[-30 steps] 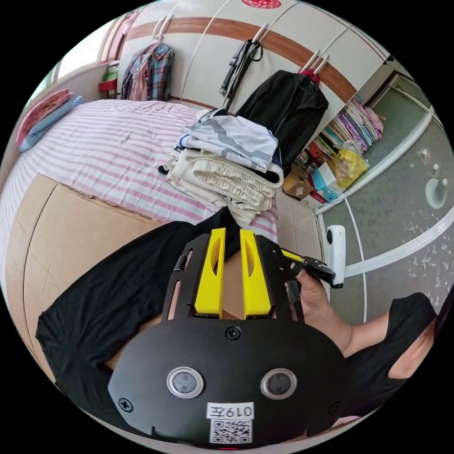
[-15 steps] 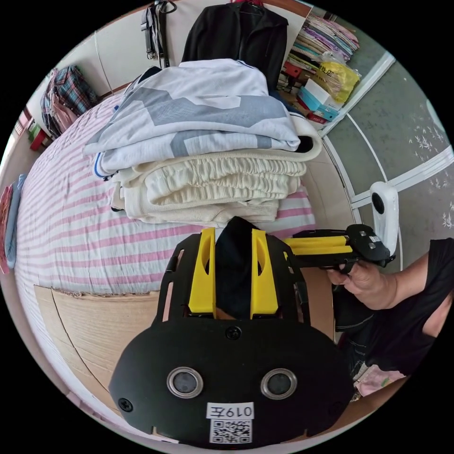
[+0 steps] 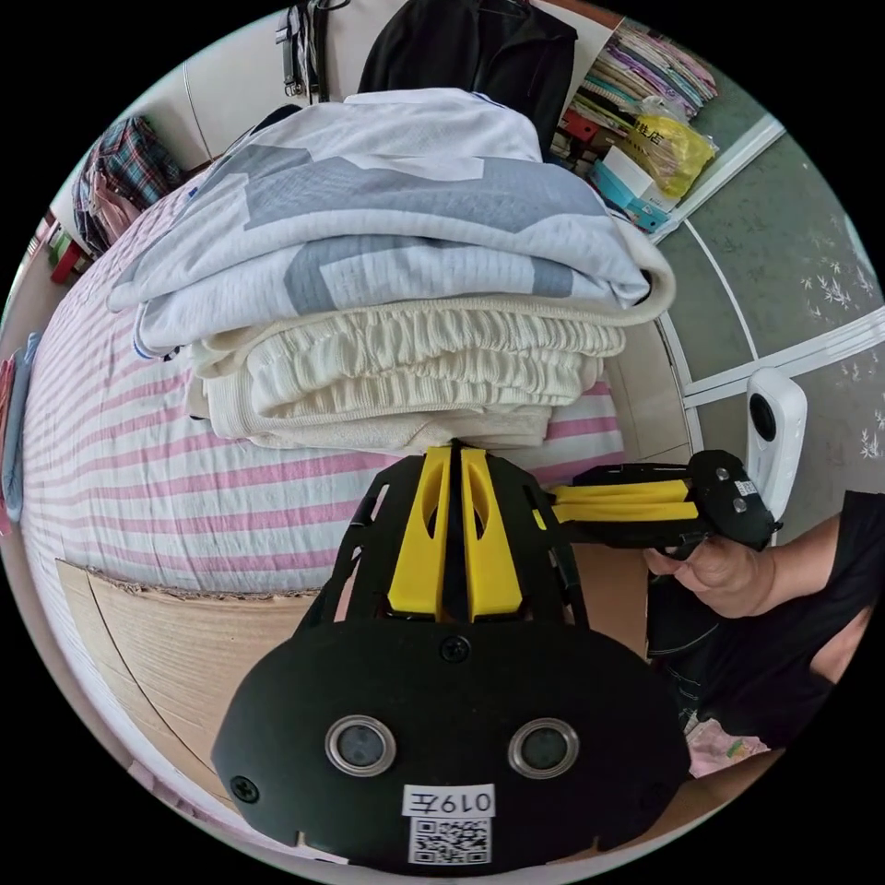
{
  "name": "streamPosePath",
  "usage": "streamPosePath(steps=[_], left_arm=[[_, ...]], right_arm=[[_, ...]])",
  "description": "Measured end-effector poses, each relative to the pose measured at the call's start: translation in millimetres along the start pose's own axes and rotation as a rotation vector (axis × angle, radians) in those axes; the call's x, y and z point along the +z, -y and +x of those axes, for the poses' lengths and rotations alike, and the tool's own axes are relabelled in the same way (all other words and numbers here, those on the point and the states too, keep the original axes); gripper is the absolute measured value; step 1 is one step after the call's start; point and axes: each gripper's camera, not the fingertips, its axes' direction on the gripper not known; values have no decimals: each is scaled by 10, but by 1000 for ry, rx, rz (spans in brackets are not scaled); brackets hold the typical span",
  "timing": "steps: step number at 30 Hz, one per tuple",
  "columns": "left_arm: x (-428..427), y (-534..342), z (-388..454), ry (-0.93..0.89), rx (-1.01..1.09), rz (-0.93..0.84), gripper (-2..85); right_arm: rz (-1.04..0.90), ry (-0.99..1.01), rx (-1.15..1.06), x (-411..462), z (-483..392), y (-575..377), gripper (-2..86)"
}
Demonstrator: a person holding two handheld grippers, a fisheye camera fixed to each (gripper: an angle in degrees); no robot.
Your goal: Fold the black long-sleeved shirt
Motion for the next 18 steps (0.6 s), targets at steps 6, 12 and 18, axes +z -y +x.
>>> streamPosePath(steps=[6,12,18], left_arm=[[-656,-785,-144,-42,-19,200,17],[-1725,-2134,-260,9,-48,409,15],[-2911,-4203,-282,132,-136,623,13]], right_arm=[[95,-50,-175,-102,-533,-495,-8],[179,11,-416,-180,-1512,-962,-8],[216,109,-655,-82,-2735,-1540,-8]])
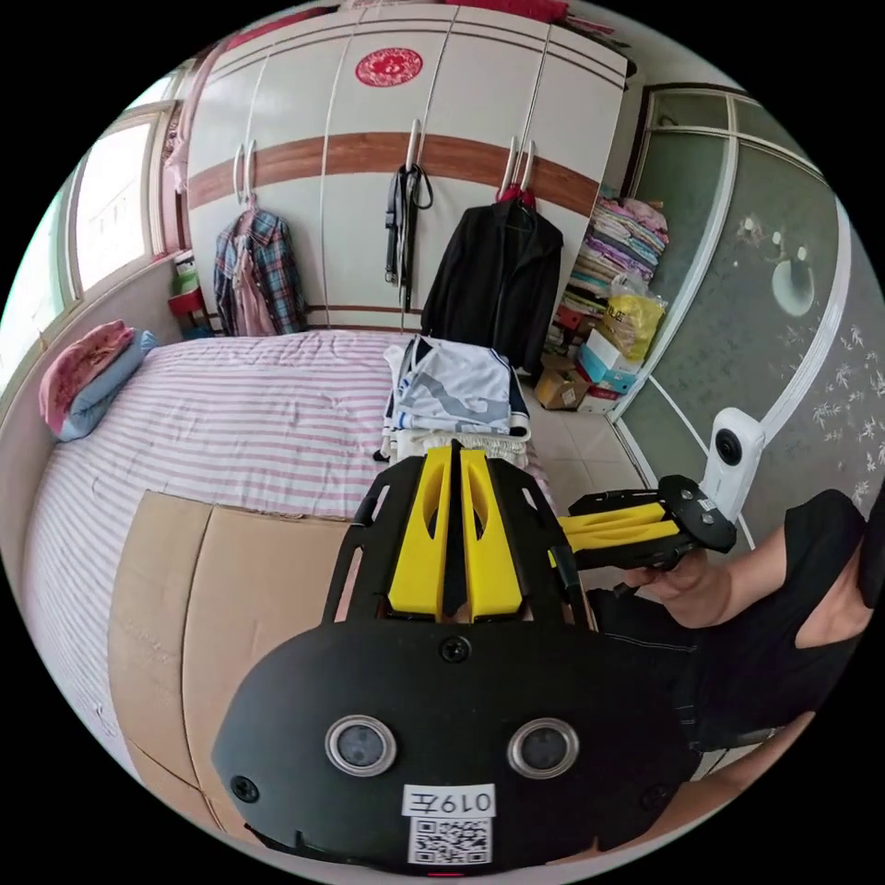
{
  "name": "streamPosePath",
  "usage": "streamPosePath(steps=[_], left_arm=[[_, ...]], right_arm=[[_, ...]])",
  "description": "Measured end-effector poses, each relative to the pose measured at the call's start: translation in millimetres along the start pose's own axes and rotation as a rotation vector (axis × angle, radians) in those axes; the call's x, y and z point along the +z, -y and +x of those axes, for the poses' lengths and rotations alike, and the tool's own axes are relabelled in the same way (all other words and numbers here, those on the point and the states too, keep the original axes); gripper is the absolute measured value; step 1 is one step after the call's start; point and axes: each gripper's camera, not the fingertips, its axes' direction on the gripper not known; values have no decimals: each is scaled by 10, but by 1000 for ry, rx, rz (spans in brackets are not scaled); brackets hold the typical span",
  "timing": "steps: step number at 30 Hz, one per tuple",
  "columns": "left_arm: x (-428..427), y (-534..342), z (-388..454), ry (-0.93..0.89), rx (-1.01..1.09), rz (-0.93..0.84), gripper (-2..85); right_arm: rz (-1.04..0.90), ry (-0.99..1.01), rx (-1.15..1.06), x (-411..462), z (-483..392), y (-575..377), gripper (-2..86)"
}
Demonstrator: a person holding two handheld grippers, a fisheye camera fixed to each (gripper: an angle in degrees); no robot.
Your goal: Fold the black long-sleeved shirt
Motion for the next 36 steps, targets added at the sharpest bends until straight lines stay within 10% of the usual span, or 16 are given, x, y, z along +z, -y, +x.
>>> streamPosePath(steps=[12,36], left_arm=[[-3359,-3616,-333,238,-226,292,10],[-4254,-8884,-2,307,-662,288,12]], right_arm=[[-134,274,-468,964,-2589,-406,-7],[-568,481,-849,3258,-4553,-1904,-9]])
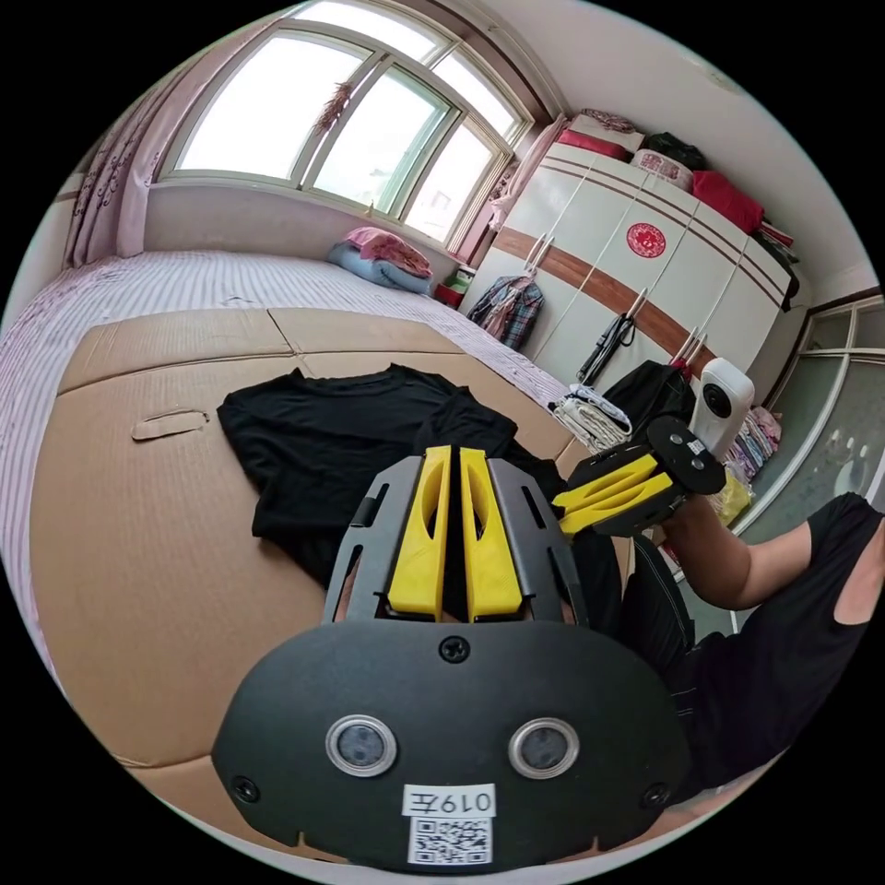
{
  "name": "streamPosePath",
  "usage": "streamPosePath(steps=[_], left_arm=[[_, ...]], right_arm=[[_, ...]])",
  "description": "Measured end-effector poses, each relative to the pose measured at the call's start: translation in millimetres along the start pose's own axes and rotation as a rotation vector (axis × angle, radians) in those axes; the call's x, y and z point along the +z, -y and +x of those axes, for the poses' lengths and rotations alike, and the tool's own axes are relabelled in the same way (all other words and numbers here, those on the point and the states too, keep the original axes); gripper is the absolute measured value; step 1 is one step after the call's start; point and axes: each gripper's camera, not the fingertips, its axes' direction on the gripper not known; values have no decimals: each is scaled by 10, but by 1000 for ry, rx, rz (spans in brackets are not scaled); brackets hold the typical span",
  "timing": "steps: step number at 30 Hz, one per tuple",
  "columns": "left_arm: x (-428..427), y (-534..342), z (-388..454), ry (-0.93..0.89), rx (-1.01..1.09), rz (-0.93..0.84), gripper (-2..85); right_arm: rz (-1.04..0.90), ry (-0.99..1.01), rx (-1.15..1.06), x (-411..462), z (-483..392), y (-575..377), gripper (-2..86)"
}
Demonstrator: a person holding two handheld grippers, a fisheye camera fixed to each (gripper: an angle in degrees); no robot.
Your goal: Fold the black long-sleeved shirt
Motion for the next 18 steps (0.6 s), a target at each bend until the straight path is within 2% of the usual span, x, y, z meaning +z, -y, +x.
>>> streamPosePath(steps=[6,14,18], left_arm=[[-195,-446,-320,24,44,-70,12],[-654,-1017,-632,-1,-13,-37,14],[-831,-1185,-619,107,-10,-118,13]], right_arm=[[-68,-36,-95,592,-25,240,-9],[-80,21,-160,1053,135,515,-10],[-125,21,-220,1306,149,613,-9]])
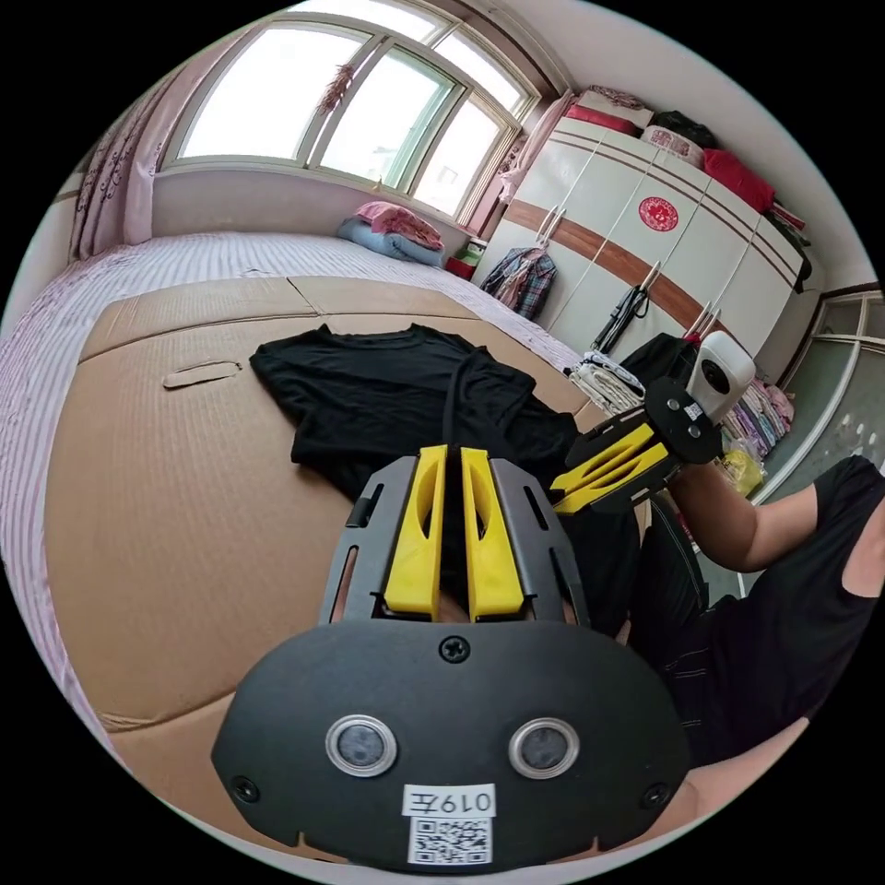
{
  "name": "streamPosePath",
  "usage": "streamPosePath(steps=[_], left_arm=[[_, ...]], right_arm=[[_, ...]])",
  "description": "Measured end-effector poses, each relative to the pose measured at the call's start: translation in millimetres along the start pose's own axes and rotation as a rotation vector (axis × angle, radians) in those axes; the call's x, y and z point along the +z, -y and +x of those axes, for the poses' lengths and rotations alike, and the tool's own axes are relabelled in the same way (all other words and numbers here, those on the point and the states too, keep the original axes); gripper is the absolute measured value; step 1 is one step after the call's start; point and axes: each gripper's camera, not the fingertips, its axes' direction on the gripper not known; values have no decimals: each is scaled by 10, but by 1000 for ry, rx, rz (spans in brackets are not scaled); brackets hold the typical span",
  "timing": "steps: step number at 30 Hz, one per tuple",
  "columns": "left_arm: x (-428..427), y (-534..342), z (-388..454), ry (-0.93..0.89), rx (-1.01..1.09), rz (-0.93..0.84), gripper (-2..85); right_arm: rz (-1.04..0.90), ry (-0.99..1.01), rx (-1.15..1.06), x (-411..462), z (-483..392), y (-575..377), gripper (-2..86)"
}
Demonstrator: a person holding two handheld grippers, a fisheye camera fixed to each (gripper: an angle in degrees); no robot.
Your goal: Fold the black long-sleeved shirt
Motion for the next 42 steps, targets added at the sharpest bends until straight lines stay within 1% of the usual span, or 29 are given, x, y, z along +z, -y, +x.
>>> streamPosePath(steps=[2,4,8,10,13,15,17,18,19,21,22,24,26,30,32,34,36,39,42], left_arm=[[-84,-99,-12,71,-13,-23,12],[-166,-200,-28,121,-37,-35,13],[-326,-390,166,105,-7,41,13],[-296,-432,264,122,8,30,14],[-154,-488,357,172,6,-27,19],[-29,-501,349,285,-35,-125,28],[-15,-523,326,354,-63,-165,42],[-55,-548,286,361,-97,-168,57],[-87,-565,260,344,-115,-163,65],[-260,-666,96,197,-216,-121,84],[-313,-702,49,168,-247,-103,87],[-494,-866,-127,104,-373,-42,90],[-555,-960,-214,68,-430,-24,91],[-473,-1026,-248,83,-482,-79,93],[-396,-1019,-227,72,-484,-113,92],[-334,-1001,-170,106,-473,-147,92],[-261,-976,-76,149,-457,-184,89],[-186,-953,44,214,-438,-213,78],[-173,-969,114,257,-446,-206,51]], right_arm=[[-49,-2,-40,249,4,69,-9],[-52,-5,-52,419,1,103,-9],[-35,-18,-36,741,-2,126,-7],[-27,-45,-27,867,-21,126,-4],[3,-73,-38,1036,-58,112,13],[32,-89,-48,1126,-87,97,41],[32,-128,-65,1273,-137,69,49],[35,-139,-68,1307,-151,58,50],[44,-164,-70,1371,-176,35,50],[60,-207,-67,1457,-211,-1,50],[80,-246,-55,1504,-237,-25,50],[116,-279,-55,1568,-301,-61,50],[131,-344,-41,1699,-371,-86,51],[156,-353,23,1886,-349,-99,60],[145,-331,42,2017,-317,-89,71],[141,-330,52,2102,-282,-100,71],[139,-320,63,2166,-241,-119,65],[143,-337,64,2254,-210,-170,24],[156,-351,64,2305,-190,-218,2]])
